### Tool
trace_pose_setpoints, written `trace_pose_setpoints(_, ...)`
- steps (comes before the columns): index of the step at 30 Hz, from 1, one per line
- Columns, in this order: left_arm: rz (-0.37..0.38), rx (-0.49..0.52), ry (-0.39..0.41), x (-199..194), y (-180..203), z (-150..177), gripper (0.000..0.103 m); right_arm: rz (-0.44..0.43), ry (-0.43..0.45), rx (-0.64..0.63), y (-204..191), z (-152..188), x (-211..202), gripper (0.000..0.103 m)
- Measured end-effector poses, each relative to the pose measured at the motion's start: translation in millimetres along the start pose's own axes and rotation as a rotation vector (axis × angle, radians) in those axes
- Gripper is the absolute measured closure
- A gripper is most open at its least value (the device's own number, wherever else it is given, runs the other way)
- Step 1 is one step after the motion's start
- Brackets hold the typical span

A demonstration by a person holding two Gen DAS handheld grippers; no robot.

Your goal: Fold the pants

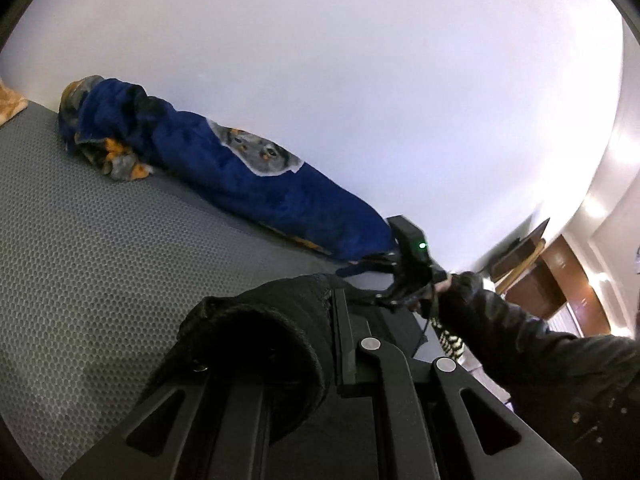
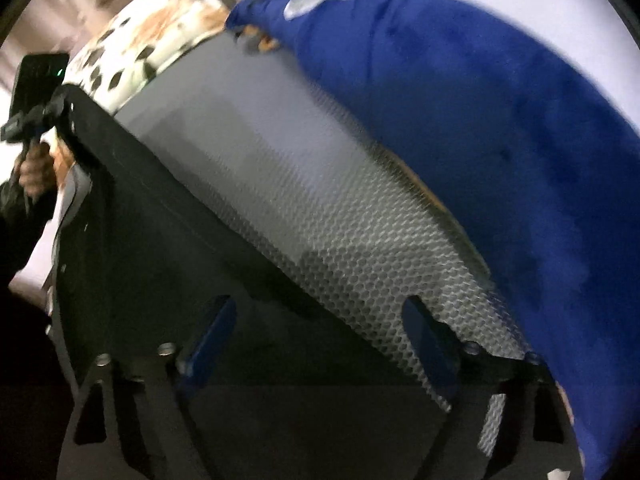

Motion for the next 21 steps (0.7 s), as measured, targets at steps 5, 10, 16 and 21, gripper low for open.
trace_pose_setpoints(5,-0.011,-0.012,0.014,-3.0,-1.2,0.3,0.095,-0.054,-0.072,-0.04,14.3,4.1,10.9,0.043)
trace_pose_setpoints(10,-0.035,-0.028,0.018,-2.1,-5.9,-1.1,0.095,-0.082,-0.118,-0.049,28.3,19.4,11.5,0.061)
trace_pose_setpoints(16,-0.066,-0.052,0.021,3.3,-10.9,-3.5,0.095,-0.025,-0.136,-0.012,38.1,43.2,8.9,0.081)
trace_pose_setpoints(21,-0.097,-0.071,0.016,9.8,-17.8,-6.1,0.095,0.095,-0.093,0.043,24.3,54.3,6.5,0.093)
Point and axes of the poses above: each gripper's, at about its wrist camera, not at the fingertips, and x roughly the way its jaws point, y to its right, z to its underside, the point moved 1 cm from there along x, roughly the way its jaws point, and after that the axes turned 13 degrees about -y, right-handed, at the moved point
